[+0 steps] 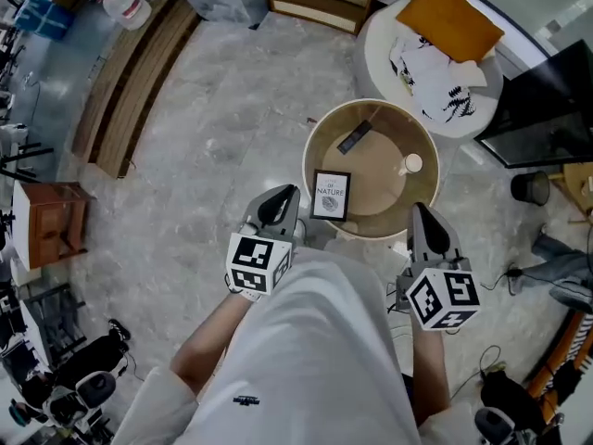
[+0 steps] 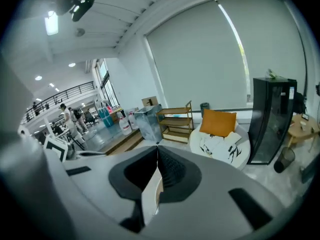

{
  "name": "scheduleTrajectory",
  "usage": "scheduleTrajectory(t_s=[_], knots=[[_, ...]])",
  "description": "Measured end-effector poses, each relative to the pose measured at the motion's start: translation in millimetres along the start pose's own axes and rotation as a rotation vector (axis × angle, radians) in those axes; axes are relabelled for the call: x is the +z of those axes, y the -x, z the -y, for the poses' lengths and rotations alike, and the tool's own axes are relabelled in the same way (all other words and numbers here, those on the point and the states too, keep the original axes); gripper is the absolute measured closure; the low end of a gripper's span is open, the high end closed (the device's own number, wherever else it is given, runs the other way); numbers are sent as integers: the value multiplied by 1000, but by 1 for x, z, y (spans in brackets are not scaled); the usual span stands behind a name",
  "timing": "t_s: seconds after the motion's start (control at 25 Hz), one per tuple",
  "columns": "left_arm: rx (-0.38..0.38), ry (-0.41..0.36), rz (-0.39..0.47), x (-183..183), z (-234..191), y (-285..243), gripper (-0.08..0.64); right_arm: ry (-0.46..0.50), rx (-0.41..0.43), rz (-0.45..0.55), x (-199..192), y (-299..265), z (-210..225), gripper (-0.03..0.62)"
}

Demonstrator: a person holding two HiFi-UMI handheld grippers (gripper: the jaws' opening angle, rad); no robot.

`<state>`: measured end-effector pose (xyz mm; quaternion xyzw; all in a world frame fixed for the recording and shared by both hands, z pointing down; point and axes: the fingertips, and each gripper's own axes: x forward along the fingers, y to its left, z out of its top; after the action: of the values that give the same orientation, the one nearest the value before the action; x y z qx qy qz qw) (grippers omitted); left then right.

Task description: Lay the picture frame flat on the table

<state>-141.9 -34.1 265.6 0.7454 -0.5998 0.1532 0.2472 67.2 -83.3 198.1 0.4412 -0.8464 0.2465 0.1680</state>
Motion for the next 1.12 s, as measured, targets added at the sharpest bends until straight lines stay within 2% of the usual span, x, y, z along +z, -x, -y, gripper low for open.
scheduleTrajectory(t_s=[0.08,0.2,0.36,0.48,0.72,1.12], knots=[[-7,10,0,-2,3,0,543,50,7,30,12,5,-6,588],[-16,24,0,-6,10,-4,543,164,15,47,-1,-8,-13,588],[-27,12,23,0,17,-1,543,146,59,12,-37,-19,-20,588],[-20,19,36,2,14,7,543,192,72,2,-48,-18,-27,588],[-23,30,48,0,17,20,543,260,75,-7,-51,-16,-31,588],[-46,10,60,2,29,39,543,246,102,0,-63,-1,-46,588]])
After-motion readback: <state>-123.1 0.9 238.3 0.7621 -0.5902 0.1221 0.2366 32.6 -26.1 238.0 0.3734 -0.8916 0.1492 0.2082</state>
